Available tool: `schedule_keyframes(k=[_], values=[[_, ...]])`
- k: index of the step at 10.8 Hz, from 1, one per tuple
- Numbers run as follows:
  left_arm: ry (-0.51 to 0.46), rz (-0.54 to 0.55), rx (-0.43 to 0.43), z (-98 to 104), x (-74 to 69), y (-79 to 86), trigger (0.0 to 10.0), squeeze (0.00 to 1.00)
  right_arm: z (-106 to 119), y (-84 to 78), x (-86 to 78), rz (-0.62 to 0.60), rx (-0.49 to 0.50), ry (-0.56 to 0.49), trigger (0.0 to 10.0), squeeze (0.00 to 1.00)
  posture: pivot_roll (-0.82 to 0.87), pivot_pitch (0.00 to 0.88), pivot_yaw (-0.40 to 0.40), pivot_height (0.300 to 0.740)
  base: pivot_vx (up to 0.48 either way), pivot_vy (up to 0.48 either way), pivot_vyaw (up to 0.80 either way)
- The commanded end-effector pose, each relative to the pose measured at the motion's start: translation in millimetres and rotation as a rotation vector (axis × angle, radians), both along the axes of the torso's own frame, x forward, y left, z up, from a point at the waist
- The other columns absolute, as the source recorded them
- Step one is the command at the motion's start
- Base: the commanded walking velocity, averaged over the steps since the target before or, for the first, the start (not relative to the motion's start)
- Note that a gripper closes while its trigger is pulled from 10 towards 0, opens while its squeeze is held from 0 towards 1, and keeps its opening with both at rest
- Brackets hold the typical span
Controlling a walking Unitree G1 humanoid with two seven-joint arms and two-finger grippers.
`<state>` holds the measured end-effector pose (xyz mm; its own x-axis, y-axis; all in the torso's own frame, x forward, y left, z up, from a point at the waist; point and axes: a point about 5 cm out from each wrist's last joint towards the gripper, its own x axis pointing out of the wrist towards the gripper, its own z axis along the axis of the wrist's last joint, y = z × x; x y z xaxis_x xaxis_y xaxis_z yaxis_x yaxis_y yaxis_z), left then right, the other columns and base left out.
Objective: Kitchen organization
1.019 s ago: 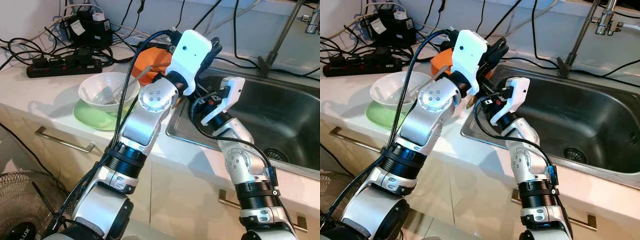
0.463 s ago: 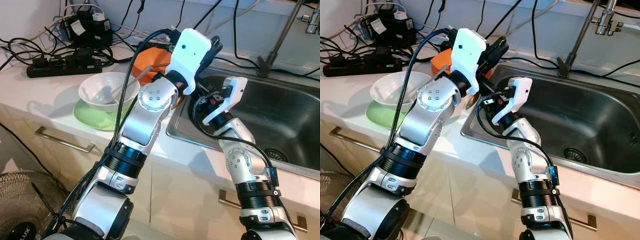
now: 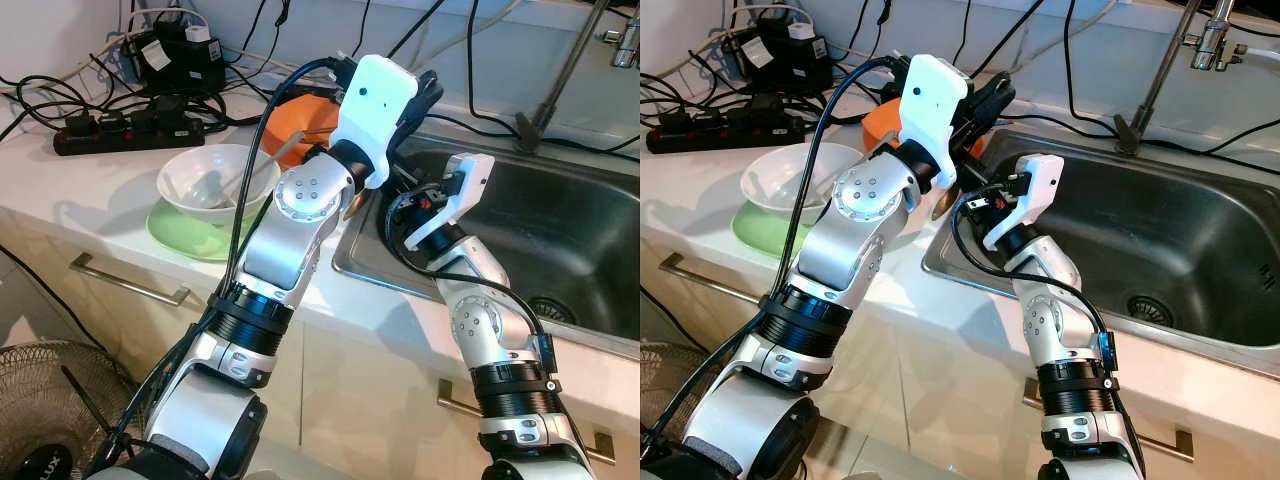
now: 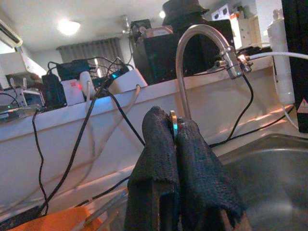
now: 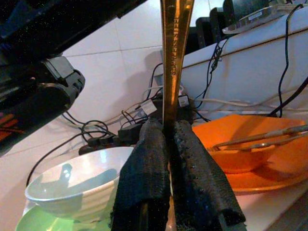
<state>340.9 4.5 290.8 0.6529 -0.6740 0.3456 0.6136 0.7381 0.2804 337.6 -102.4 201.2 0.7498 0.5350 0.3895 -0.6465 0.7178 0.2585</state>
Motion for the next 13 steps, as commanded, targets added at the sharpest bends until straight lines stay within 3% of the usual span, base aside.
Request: schedule_keyframes(k=[1,2,8,9,10,11,13], values=[[-0.001,-0.019,-0.008,2.3,-2.2,-1.7,10.0,0.67,7.8,1.2,1.8,0.003,0.010,-0.028,0.0,0.00,0.18,0.000,-0.017,0.717,0.000,0.000,0.00],[0.004,-0.021,-0.012,2.4,-2.1,-2.0,10.0,1.00,7.9,1.0,1.8,0.003,0.010,-0.028,0.0,0.00,0.18,0.000,-0.017,0.717,0.000,0.000,0.00],[0.012,-0.020,-0.036,5.8,-1.5,0.7,10.0,1.00,7.2,-1.3,4.1,-0.021,0.014,-0.018,0.0,0.00,0.18,0.000,-0.018,0.717,0.000,0.000,0.00],[0.010,-0.021,-0.035,6.0,-1.6,0.7,10.0,0.84,7.2,-3.1,5.3,-0.035,0.016,-0.015,0.0,0.00,0.18,0.000,-0.018,0.717,0.000,0.000,0.00],[0.007,-0.023,-0.033,6.0,-1.8,0.5,10.0,0.10,7.2,-5.1,6.8,-0.054,0.016,-0.012,0.0,0.00,0.18,0.000,-0.019,0.717,0.000,0.000,0.00],[0.009,-0.029,-0.033,5.4,-2.5,0.5,10.0,0.00,6.3,-13.7,13.2,-0.134,0.024,0.011,0.0,0.00,0.18,0.000,-0.019,0.717,0.000,0.000,0.00],[0.012,-0.029,-0.041,5.9,-2.0,2.0,10.0,0.00,5.0,-29.0,21.7,-0.266,0.023,0.039,0.0,0.00,0.18,0.000,-0.019,0.717,0.000,0.000,0.00]])
